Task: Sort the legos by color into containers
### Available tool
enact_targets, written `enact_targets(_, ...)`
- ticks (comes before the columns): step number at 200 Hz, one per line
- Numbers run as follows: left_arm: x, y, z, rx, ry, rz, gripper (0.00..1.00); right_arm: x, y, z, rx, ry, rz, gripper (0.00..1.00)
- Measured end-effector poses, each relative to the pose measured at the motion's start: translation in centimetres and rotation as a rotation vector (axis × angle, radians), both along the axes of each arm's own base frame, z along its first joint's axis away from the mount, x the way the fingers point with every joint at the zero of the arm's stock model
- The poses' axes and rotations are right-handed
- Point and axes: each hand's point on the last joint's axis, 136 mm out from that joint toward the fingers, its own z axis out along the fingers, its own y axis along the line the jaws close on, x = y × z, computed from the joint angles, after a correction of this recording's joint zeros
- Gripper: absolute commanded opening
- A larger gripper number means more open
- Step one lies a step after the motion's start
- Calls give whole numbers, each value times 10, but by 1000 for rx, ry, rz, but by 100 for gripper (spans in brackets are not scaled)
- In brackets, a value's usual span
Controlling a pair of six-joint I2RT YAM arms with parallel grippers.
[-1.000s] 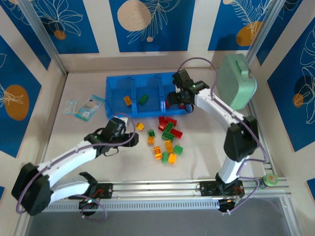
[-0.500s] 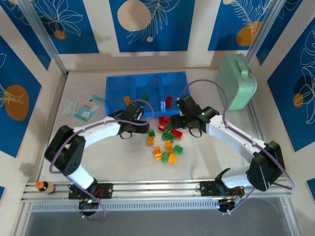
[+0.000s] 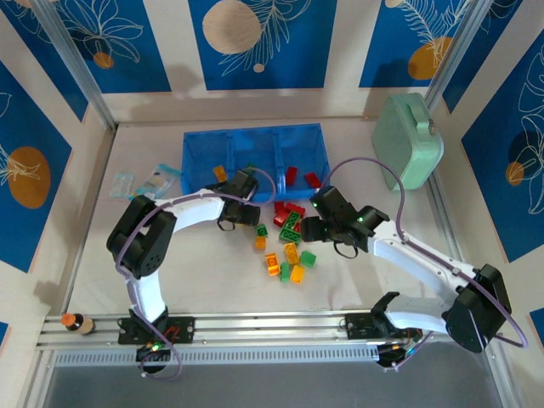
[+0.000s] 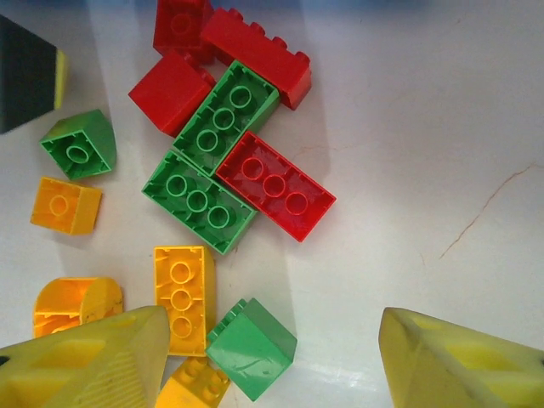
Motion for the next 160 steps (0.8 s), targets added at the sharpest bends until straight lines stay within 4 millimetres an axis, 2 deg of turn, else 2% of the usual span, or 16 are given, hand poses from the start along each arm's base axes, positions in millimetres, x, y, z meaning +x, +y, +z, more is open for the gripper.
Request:
enact_targets(32, -4, 3, -4, 15, 18, 2, 59, 1, -4, 11, 32, -33, -20, 67)
enact_targets(66, -3, 6, -6, 24, 13, 18, 42, 2, -5, 11, 32, -33, -26, 67)
enact_targets(123, -8, 10, -3, 31, 10, 15, 36, 0, -8, 13, 42, -42, -36, 67)
enact_targets(141, -17, 17, 5, 19, 6, 21, 36, -2, -11, 13, 50, -47, -46, 66)
enact_targets(160, -19, 22, 24, -37, -8, 42, 36, -3, -13, 11, 50, -42, -55, 66)
